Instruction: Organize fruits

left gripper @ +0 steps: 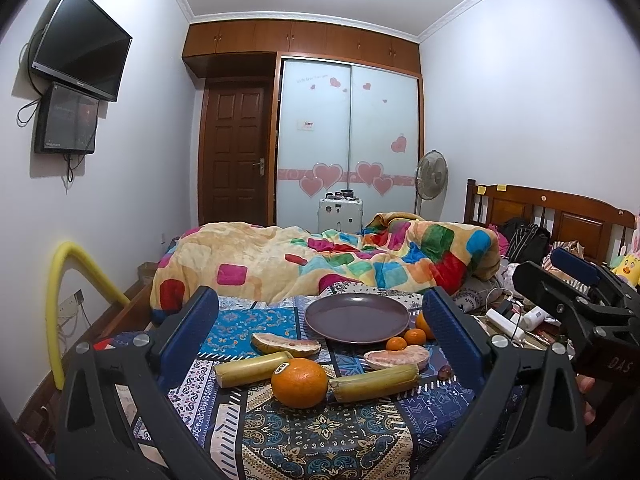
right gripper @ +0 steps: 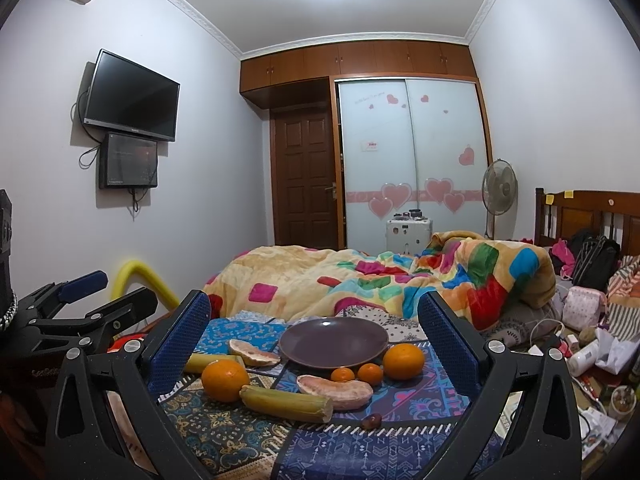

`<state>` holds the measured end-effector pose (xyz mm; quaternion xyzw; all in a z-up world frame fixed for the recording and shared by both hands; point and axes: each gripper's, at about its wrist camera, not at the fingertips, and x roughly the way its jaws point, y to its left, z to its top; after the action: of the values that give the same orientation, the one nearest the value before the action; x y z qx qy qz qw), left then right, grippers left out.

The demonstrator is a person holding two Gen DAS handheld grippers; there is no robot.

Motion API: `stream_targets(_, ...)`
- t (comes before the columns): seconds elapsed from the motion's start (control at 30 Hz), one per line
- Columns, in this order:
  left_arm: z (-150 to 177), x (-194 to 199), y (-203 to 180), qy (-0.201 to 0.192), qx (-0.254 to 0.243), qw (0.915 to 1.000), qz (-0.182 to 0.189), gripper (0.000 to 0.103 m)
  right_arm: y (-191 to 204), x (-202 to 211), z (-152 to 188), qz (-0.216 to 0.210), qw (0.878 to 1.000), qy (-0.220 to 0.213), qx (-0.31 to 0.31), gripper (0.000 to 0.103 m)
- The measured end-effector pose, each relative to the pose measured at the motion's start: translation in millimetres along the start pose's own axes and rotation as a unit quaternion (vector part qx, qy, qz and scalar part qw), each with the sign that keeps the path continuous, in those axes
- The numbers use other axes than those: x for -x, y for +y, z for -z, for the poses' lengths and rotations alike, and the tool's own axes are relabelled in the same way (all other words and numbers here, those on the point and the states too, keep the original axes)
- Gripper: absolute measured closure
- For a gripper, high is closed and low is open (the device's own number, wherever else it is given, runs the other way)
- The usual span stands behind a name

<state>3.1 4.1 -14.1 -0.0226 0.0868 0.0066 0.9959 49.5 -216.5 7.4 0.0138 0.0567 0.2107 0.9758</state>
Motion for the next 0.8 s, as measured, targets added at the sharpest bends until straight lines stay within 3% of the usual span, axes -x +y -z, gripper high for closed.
stream_targets(0.57,7.6,-11.9,1.2,0.016,-0.005,0.9998,0.006,0.000,-7.6,-13.0,6.3,0.001,1.000,0.019,-0.010,0.000)
stream_targets(0.8,21.2,-34.5,19.1,0.064,-0.020,0.9977,-0.007,0.000,-19.4,-44.4,30.2,-0.004,0.996,0.089,0.012,0.000)
